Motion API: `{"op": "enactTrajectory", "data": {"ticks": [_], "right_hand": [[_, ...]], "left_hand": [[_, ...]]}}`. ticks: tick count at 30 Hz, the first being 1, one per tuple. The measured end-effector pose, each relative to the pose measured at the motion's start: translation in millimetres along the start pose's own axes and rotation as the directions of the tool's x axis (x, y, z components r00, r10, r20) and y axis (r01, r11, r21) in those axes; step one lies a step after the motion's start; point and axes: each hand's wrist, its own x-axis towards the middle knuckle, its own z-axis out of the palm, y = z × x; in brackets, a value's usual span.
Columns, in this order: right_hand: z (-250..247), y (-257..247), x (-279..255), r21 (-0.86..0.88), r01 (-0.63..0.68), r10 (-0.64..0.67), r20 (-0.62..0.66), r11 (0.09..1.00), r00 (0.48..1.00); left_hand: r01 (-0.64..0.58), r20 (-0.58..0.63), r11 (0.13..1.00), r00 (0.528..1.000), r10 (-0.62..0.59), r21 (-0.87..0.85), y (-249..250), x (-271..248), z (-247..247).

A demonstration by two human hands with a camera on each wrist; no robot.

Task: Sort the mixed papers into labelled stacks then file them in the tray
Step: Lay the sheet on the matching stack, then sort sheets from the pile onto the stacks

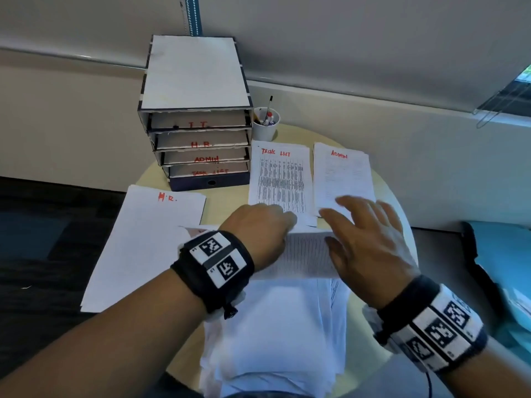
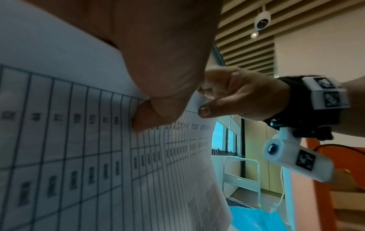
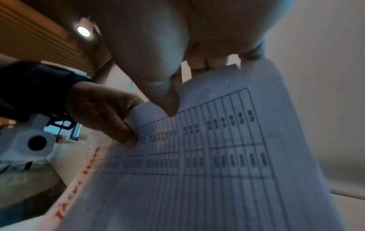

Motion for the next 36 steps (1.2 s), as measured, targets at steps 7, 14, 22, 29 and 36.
{"op": "enactTrajectory", "data": {"ticks": [7, 14, 22, 29, 36], "right_hand": [[21.6, 33.7, -3.0, 0.079, -0.189, 0.142, 0.404, 0.979, 0.904], [63.7, 129.6, -32.3, 0.364, -0.855, 0.524, 0.679, 0.368, 0.515], [154.4, 122.6, -7.1, 0.525, -0.804, 0.548, 0.774, -0.278, 0.317], [224.2, 117.2, 77.6, 0.329, -0.89, 0.556, 0.696, 0.317, 0.455], [240.5, 115.9, 133.1, 0.301, -0.892, 0.581, 0.679, 0.337, 0.449]], "left_hand": [[0.048, 0.054, 0.999, 0.997, -0.048, -0.004, -9.8, 0.5, 16.6], [0.442, -0.151, 0.877, 0.869, -0.47, -0.187, -79.5, -14.8, 56.2], [0.35, 0.554, 0.934, 0.792, -0.255, -0.071, -53.3, -43.5, 163.9], [0.298, 0.546, 0.954, 0.805, -0.233, -0.031, -56.6, -54.0, 195.7], [0.307, 0.531, 0.95, 0.815, -0.23, -0.061, -63.8, -53.1, 203.1]]}}
